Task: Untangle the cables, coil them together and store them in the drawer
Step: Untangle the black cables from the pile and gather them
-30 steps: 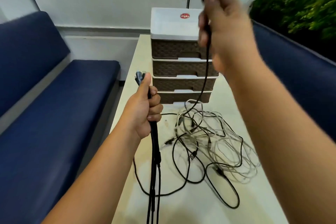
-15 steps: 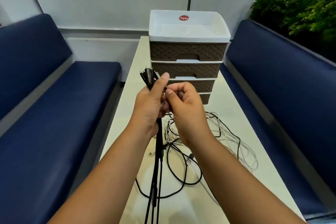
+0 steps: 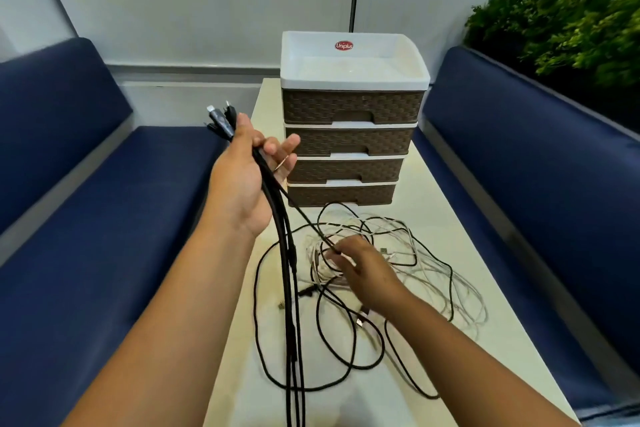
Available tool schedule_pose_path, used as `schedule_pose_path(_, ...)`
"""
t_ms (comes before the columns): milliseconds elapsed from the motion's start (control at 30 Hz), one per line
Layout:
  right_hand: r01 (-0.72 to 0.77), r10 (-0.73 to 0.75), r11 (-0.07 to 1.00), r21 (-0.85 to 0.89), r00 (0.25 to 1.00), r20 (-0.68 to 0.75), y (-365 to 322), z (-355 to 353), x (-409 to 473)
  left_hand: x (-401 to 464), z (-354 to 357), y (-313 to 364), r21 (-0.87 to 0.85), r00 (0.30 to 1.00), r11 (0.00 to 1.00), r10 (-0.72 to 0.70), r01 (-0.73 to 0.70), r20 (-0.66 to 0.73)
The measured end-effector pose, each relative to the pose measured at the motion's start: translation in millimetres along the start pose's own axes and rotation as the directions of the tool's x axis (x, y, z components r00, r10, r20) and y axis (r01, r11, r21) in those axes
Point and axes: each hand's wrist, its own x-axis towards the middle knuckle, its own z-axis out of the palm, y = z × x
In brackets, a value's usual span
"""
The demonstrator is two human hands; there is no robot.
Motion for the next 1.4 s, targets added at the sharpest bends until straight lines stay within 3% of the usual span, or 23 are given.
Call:
schedule_pose_path(133,-0.117,0.115,0.984,-0.134,0.993,-0.019,-0.8,-33.9,27.6,0.8,-3.1,3.7,-0.004,0.999,0.999,-0.039,0.039,0.03)
schedule_pose_path(267,-0.145,0.147,0.989,0.034,0.986,-0.075,-35.0,-77.3,50.0,6.1,-7.0,5.0,0.054,0.994,0.993,-0.11,0.109,0.028)
schedule_pose_path(433,0.017,0.017,0.989,0.148,0.974,-0.224,-83.4,-117.6,63.8,13.5,-3.1,-9.9,0.241,0.986,0.959,-0.162,0.15,0.029)
schedule_pose_path(667,0.346,-0.328,0.938,0.021,0.904,-0.274,-137.7,-140.7,51.2,16.9,20.9,-35.2,0.417,0.961,0.896,-0.234,0.153,0.15)
schedule_pose_path(767,0.422,-0.396,0.906,0.027,0.87,-0.295,-140.2,-142.6,50.4,18.7,27.7,-39.5,0.431,0.961,0.892,-0.224,0.135,0.164)
schedule_pose_path(833,0.401,-0.302,0.885,0.237,0.881,-0.363,-132.1,-136.9,52.2,21.1,29.1,-39.3,0.408,0.965,0.905,-0.201,0.116,0.171)
schedule_pose_path(900,0.293,-0.116,0.866,0.405,0.906,-0.407,-109.8,-124.1,55.9,23.1,28.2,-36.2,0.398,0.963,0.912,-0.192,0.104,0.187)
schedule_pose_path(933,0.177,-0.02,0.89,0.42,0.936,-0.351,-91.3,-113.8,58.4,23.6,27.7,-33.9,0.396,0.961,0.913,-0.189,0.096,0.201)
schedule_pose_path(1000,-0.087,0.117,0.937,0.339,0.991,-0.07,-55.2,-89.7,59.4,25.0,27.6,-28.9,0.369,0.95,0.925,-0.189,0.088,0.248)
schedule_pose_path(1067,-0.202,0.172,0.95,0.237,0.975,0.141,-31.4,-66.8,54.7,25.4,29.2,-24.3,0.334,0.936,0.939,-0.185,0.078,0.3)
schedule_pose_path(1167,-0.156,0.153,0.973,0.171,0.988,0.032,-23.2,-55.8,55.3,27.6,30.6,-18.7,0.297,0.933,0.953,-0.152,0.051,0.327)
schedule_pose_path(1267,-0.111,0.113,0.993,0.038,0.992,-0.063,-32.6,-72.4,62.0,32.7,27.0,-12.0,0.283,0.957,0.959,-0.102,0.022,0.27)
schedule_pose_path(1400,-0.043,0.06,0.988,0.147,0.992,-0.108,-60.3,-102.6,70.2,41.7,15.0,-17.0,0.338,0.974,0.939,-0.126,0.056,0.189)
